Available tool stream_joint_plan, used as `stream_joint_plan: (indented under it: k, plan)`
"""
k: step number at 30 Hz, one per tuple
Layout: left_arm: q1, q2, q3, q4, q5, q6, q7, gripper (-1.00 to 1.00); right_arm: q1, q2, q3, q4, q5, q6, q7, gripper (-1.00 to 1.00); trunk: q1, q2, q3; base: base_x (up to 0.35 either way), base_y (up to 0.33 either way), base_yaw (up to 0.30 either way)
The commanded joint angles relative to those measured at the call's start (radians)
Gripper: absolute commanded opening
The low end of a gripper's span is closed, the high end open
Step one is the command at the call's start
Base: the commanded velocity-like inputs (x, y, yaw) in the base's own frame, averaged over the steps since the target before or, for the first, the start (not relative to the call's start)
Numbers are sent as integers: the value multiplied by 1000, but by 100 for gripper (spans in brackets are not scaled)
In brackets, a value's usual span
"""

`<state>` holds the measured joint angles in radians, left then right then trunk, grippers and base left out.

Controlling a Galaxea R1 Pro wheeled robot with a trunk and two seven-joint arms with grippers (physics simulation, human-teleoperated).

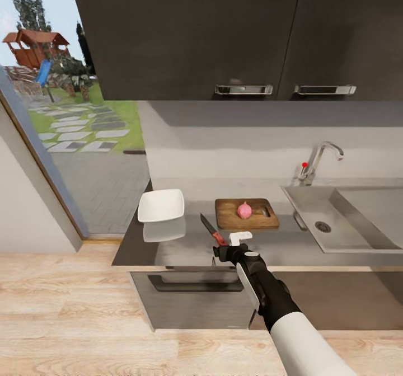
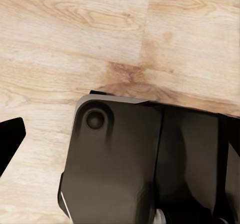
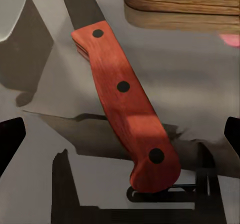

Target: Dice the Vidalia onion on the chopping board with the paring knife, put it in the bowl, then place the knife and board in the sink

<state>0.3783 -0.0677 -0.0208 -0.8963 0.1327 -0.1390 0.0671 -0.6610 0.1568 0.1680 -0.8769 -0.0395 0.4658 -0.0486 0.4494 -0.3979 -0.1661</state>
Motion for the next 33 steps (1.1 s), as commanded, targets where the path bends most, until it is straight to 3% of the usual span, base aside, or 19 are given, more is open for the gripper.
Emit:
stream_joint_plan:
  k: [1, 33]
  plan:
    - [0, 0, -2, -1, 10, -2, 4, 100, -1, 0, 2, -1, -4, 5, -5, 100, 1, -2, -4, 0, 0, 0]
    - [0, 0, -2, -1, 10, -2, 3, 100, 0, 0, 2, -1, -3, 5, -5, 100, 1, -2, -17, 74, 0, 0]
